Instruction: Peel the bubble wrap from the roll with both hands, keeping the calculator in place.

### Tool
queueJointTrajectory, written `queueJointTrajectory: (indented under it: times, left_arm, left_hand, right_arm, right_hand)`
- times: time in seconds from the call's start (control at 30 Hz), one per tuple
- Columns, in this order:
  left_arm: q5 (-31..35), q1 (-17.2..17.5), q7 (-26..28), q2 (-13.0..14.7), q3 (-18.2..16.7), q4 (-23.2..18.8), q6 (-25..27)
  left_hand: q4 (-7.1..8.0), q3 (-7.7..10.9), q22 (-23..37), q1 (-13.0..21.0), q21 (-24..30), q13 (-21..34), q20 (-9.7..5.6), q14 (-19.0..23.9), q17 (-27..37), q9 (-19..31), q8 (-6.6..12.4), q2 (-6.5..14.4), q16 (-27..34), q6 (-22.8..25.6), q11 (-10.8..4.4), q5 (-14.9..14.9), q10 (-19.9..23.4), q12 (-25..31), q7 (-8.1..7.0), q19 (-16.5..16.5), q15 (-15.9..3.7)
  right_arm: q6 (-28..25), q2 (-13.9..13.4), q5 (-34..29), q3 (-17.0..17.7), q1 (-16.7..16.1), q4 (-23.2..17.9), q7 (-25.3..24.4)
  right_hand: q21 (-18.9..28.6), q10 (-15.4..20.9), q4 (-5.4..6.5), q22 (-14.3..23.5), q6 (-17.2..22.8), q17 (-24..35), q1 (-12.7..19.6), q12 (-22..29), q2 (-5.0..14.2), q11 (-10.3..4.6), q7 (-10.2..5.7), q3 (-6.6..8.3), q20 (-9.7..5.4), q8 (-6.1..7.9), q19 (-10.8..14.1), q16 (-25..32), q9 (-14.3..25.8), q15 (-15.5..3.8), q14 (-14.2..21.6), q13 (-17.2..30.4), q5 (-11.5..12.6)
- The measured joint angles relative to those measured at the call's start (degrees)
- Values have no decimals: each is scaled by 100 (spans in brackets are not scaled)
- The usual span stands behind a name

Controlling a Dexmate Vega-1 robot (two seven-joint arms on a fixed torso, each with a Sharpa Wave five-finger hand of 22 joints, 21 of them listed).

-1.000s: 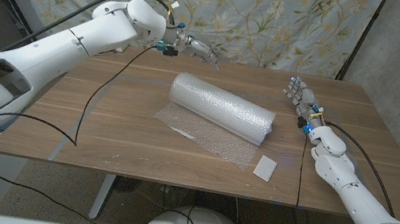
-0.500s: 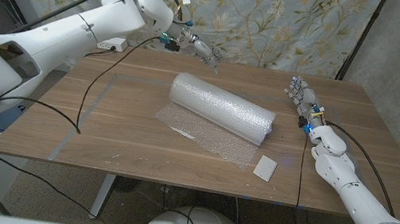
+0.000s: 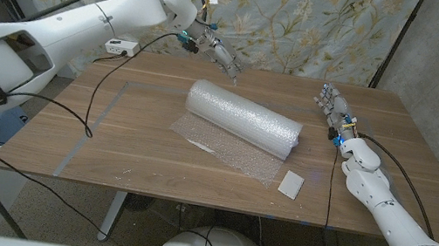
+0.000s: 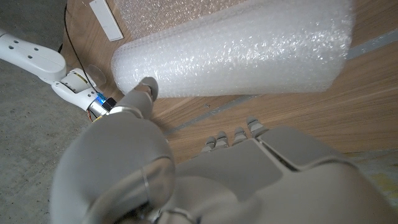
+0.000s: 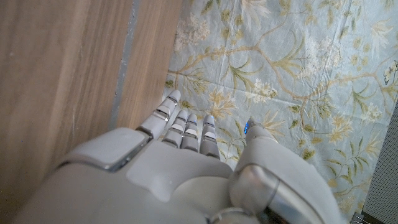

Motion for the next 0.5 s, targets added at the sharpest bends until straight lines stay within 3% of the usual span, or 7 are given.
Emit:
queueJointTrajectory:
  times: [0.5]
  left_arm:
    - [296,-373,-390,-258,334,365,-333]
  left_hand:
    - [-24,-54,0,70,0,0,0,1,-1,0,0,-70,0,21,-1,-84,0,0,-21,1,0]
  right_arm:
    - [-47,-16,11,55,-133,-169,-108]
  right_hand:
    - [0,-113,-16,0,-171,-1,-76,-41,-14,10,-14,-16,72,-39,-72,0,5,61,-61,0,0]
